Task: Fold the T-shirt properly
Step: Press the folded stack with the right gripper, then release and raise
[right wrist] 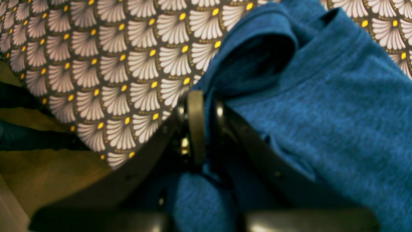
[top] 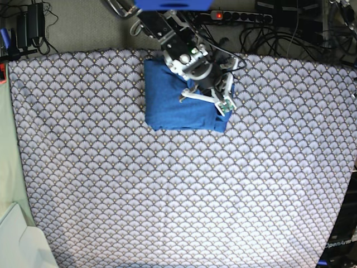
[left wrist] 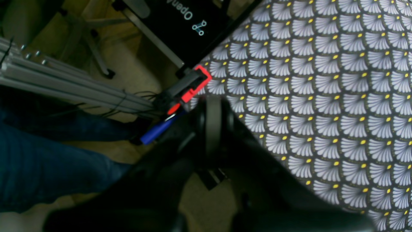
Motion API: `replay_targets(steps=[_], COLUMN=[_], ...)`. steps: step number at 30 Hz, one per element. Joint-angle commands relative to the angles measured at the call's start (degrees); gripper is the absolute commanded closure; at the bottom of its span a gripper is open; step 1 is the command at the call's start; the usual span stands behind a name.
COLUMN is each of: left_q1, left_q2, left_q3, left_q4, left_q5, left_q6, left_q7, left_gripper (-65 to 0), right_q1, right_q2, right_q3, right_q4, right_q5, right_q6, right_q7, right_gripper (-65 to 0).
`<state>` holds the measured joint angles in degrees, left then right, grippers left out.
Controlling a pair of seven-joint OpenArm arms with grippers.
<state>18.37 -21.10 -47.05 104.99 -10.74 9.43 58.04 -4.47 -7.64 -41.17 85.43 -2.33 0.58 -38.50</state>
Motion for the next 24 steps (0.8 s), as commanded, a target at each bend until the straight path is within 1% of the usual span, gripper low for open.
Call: replay_targets(steps=[1, 4, 11, 13, 15, 17, 19, 21, 24], left_q1=[-0.13, -0.22, -0.22, -0.22, -0.22, -0.22, -0.39, -0.39, -0.57], left_q2=[-1.27, -1.27, -1.27, -1.27, -1.27, -1.27, -1.27, -1.27, -1.27], left_q3=[-0.47, -0.47, -0.47, -0.47, -0.47, -0.47, -0.47, -0.47, -0.47], left_q4=[0.64, -0.77, -1.65, -1.65, -1.65, -1.65, -1.65, -1.65, -1.65], left_q5=[0.5, 0.33, 0.15, 0.15, 0.15, 0.15, 0.15, 0.15, 0.15], left_q6=[0.46, 0.46, 0.46, 0.46, 0.46, 0.46, 0.46, 0.46, 0.46], left_q7=[-1.03, -1.03, -1.12, -1.12, -1.12, -1.12, -1.12, -1.12, -1.12], left_gripper=[-0.1, -0.1, -0.1, -0.1, -0.1, -0.1, -0.1, -0.1, -0.1], right_q1=[1.44, 1.88, 1.79, 1.7, 1.44, 0.73, 0.82, 0.82, 0.73], right_q2=[-1.36, -1.36, -1.36, -1.36, -1.36, -1.36, 0.83, 2.32, 5.66], right_q3=[-0.11, 0.07, -0.28, -1.43, -4.06, -6.88, -7.76, -7.4, -5.21], right_q4=[0.77, 0.68, 0.95, 1.65, 4.11, 7.72, 11.67, 14.92, 17.3], right_q5=[0.44, 0.44, 0.35, 0.35, 0.17, 0.09, 0.09, 0.09, 0.0], right_q6=[0.26, 0.26, 0.26, 0.26, 0.26, 0.26, 0.26, 0.26, 0.26], right_q7=[0.83, 0.65, 0.57, 0.57, 0.57, 1.18, 1.18, 0.83, 0.57], right_gripper=[-0.5, -6.5, -28.1, -32.9, -34.8, -34.7, -33.9, -32.4, -30.5])
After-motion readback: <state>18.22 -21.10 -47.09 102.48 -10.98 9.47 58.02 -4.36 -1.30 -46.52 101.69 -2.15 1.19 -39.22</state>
